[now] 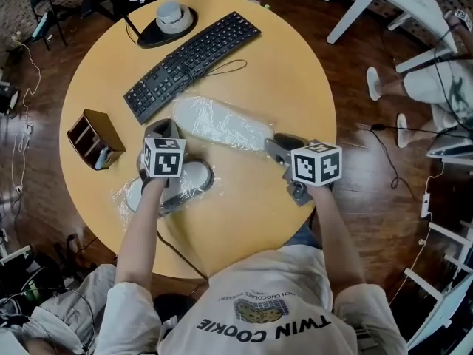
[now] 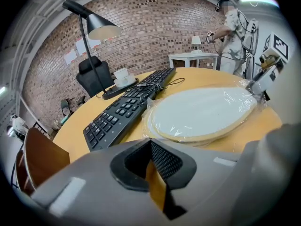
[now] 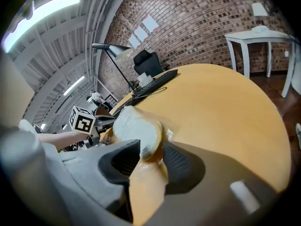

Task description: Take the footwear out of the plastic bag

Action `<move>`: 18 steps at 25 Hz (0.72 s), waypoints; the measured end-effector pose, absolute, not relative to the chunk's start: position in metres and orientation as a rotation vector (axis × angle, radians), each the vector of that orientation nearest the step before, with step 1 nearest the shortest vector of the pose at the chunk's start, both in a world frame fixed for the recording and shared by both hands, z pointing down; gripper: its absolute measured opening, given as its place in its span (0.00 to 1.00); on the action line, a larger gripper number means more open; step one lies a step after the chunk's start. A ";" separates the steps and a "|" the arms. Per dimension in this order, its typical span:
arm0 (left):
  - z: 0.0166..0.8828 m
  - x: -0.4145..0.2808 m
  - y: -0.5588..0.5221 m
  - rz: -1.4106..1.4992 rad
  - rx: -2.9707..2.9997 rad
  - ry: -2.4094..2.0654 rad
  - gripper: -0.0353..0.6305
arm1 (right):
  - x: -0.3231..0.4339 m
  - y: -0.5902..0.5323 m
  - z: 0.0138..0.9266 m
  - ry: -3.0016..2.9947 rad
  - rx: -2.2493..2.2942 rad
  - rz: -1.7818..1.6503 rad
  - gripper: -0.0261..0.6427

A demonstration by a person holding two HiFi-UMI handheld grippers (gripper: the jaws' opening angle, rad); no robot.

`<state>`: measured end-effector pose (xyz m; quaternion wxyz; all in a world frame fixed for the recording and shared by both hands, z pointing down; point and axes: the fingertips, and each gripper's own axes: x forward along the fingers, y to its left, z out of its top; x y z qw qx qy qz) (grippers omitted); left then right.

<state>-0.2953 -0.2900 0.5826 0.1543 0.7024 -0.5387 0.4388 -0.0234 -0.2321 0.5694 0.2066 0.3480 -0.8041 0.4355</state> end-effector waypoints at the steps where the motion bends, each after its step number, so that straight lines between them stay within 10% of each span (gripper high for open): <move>1: 0.582 -0.296 -0.291 1.259 2.016 -1.540 0.05 | -0.024 -0.234 0.568 -2.243 0.958 1.216 0.26; 18: 0.582 -0.295 -0.291 1.264 2.026 -1.547 0.04 | -0.048 -0.248 0.571 -2.230 0.797 1.306 0.34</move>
